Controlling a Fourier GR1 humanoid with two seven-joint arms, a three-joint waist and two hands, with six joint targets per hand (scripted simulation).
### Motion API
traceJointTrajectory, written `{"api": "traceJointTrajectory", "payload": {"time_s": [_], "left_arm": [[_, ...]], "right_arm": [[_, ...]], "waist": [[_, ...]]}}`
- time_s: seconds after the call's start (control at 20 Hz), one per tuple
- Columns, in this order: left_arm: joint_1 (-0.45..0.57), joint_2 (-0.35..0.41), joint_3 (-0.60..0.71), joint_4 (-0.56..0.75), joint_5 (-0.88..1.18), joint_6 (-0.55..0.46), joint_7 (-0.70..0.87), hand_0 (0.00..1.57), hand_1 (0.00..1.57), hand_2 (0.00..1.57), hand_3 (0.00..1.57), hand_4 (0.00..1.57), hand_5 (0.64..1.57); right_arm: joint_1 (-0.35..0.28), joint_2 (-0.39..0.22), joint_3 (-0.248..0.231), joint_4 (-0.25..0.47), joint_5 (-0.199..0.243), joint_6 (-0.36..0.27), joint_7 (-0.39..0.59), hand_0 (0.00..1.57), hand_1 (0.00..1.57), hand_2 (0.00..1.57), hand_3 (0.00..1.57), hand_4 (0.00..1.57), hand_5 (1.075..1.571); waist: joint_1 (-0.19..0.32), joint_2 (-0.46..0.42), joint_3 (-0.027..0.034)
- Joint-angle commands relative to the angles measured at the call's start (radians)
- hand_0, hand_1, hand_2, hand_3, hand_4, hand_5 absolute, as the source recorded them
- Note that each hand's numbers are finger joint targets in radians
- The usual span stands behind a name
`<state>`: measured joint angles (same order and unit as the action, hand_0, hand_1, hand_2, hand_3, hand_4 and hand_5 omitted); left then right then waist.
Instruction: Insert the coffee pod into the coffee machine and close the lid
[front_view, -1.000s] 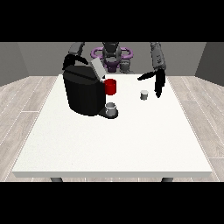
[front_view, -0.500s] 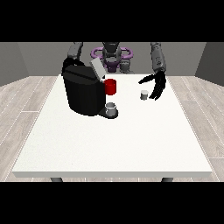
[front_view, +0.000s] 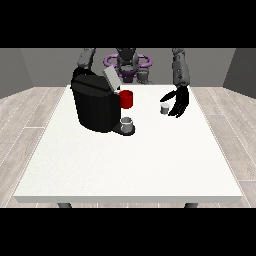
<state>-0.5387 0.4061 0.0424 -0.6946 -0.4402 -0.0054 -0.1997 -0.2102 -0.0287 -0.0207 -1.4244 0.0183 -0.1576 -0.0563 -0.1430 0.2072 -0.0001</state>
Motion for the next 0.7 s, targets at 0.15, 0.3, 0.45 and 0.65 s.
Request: {"api": "traceJointTrajectory", "payload": {"time_s": [0.15, 0.3, 0.45, 0.65], "left_arm": [[-0.062, -0.034, -0.003, 0.056, -0.080, 0.136, -0.013, 0.72, 0.72, 0.86, 0.65, 0.23, 1.571], [-0.053, -0.045, 0.014, 0.107, -0.085, 0.159, -0.049, 0.84, 0.84, 0.97, 0.74, 0.39, 1.571], [-0.031, -0.060, -0.016, 0.099, -0.132, 0.207, -0.041, 0.92, 0.92, 1.04, 0.83, 0.36, 1.571], [-0.046, -0.046, -0.039, 0.157, -0.187, 0.220, -0.034, 0.90, 0.90, 1.01, 0.78, 0.31, 1.571]], "right_arm": [[-0.018, 0.027, 0.030, 0.006, 0.033, -0.036, 0.017, 0.00, 0.00, 0.00, 0.00, 0.48, 1.571], [0.038, 0.018, 0.043, -0.026, 0.033, -0.013, 0.024, 0.00, 0.00, 0.00, 0.00, 0.53, 1.571], [0.013, -0.026, -0.025, 0.021, -0.023, 0.030, 0.016, 0.00, 0.00, 0.00, 0.00, 0.52, 1.571], [-0.003, 0.004, 0.015, -0.027, -0.012, -0.001, 0.056, 0.00, 0.00, 0.00, 0.00, 0.49, 1.571]], "waist": [[-0.012, -0.005, -0.0003], [-0.032, -0.029, -0.0004], [-0.001, -0.045, 0.0001], [-0.030, -0.030, -0.0002]]}}
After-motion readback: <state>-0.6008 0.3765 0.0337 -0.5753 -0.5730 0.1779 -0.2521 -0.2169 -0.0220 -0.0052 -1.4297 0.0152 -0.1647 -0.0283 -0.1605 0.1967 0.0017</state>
